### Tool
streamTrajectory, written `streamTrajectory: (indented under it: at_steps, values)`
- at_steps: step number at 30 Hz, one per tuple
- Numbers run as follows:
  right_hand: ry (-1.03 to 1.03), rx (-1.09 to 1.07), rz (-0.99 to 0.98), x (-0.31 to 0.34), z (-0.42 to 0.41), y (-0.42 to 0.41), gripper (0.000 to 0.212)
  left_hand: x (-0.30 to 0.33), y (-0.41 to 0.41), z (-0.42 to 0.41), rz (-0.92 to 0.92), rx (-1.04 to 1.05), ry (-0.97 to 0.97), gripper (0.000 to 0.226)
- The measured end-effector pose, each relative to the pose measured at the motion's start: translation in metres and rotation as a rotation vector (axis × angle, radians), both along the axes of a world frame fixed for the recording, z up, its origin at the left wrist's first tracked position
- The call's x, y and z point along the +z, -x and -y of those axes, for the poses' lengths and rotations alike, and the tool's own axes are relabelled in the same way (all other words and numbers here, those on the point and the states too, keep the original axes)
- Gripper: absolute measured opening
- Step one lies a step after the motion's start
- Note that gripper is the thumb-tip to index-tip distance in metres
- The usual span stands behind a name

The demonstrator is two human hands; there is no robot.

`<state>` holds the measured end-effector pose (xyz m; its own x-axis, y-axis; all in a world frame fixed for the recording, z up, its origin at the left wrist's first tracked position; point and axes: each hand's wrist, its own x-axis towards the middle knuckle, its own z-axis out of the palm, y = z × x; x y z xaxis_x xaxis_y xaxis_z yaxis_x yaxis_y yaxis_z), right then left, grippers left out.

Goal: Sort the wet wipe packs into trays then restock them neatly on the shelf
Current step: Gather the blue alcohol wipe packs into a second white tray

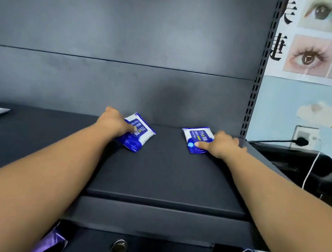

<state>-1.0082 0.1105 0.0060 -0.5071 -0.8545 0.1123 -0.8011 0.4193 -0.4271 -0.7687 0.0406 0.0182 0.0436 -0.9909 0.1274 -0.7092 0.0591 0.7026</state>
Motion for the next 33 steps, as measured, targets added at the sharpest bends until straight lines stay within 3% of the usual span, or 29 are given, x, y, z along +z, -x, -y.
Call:
streamTrajectory:
  at_steps: [3,6,10,17,22,24,29,33]
  values:
    - [0.191,0.119,0.196,0.001,-0.007,-0.003,0.052,-0.002,-0.008,-0.033,-0.424,-0.046,0.077,0.060]
    - [0.389,0.190,0.349,0.008,-0.023,-0.015,0.047,-0.006,-0.026,-0.077,-0.875,-0.130,0.043,0.036]
    - [0.622,0.260,0.747,0.027,-0.074,-0.046,0.053,-0.005,-0.059,-0.139,-1.098,-0.190,0.015,0.020]
    - [0.630,0.438,1.215,0.005,-0.202,-0.121,0.023,-0.019,-0.073,-0.225,-1.101,-0.360,0.060,0.020]
    - [0.651,0.327,1.403,-0.043,-0.267,-0.149,0.034,-0.081,-0.094,-0.266,-1.093,-0.444,-0.074,0.023]
    - [0.665,0.275,1.426,-0.073,-0.287,-0.156,0.040,-0.116,-0.101,-0.278,-1.062,-0.443,-0.168,0.018]
    - [0.672,0.057,1.340,-0.164,-0.318,-0.164,0.030,-0.204,-0.106,-0.304,-0.972,-0.350,-0.396,0.017]
    - [0.517,-0.124,1.297,-0.248,-0.335,-0.159,0.039,-0.266,-0.103,-0.317,-0.867,-0.253,-0.543,0.018]
